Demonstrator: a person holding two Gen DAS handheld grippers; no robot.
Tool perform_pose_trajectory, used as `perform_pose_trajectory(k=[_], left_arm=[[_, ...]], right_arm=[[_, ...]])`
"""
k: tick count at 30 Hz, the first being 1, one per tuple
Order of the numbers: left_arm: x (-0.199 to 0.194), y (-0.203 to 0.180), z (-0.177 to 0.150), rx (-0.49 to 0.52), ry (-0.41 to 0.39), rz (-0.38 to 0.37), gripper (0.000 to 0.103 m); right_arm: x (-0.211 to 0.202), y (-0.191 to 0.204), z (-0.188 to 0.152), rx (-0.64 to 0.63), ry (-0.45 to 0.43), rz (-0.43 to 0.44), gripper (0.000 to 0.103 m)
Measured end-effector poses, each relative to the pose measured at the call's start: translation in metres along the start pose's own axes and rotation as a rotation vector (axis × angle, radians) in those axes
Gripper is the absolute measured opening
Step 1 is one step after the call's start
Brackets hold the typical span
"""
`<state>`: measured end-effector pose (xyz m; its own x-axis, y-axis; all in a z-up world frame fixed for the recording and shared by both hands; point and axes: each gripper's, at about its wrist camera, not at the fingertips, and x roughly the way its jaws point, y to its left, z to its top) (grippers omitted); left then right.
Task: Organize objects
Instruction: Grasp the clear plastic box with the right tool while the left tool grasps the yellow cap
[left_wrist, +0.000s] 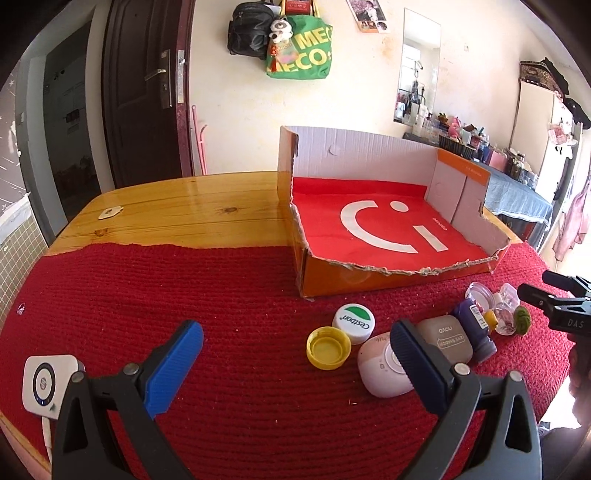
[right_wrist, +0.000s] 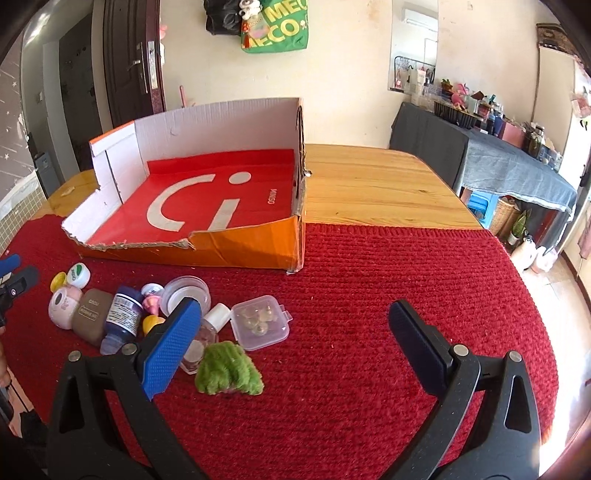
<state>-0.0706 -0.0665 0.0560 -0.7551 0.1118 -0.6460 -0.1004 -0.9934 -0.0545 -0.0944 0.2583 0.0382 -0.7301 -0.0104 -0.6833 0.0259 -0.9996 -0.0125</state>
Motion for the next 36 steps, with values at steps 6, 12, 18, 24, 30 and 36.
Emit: perform_pose_trajectory(k=[6, 12, 18, 24, 30, 36], left_arm=[[0.017, 0.010, 0.003, 0.045, 0.073, -0.013, 0.103], [0.030, 0.008, -0.004, 0.109, 0.133, -0.035, 0.103], [0.038, 0.007, -0.008, 0.144, 0.166, -0.032, 0.102], [0.044, 0.006, -0.006, 0.169, 0.184, -0.029, 0.100], [0.047, 0.006, -0.003, 0.170, 0.189, -0.030, 0.094], [0.049, 0.005, -0.002, 0.153, 0.189, -0.050, 0.084]], right_arm=[[0.018, -0.007, 0.003, -0.030, 0.117, 0.018, 0.103], [0.029, -0.009, 0.003, -0.051, 0.179, 0.024, 0.103], [0.036, -0.008, 0.004, -0.060, 0.206, 0.044, 0.103], [0.043, -0.008, 0.006, -0.067, 0.233, 0.078, 0.103], [0.048, -0.007, 0.007, -0.081, 0.236, 0.100, 0.099], [0.050, -0.005, 0.008, -0.091, 0.226, 0.106, 0.092]])
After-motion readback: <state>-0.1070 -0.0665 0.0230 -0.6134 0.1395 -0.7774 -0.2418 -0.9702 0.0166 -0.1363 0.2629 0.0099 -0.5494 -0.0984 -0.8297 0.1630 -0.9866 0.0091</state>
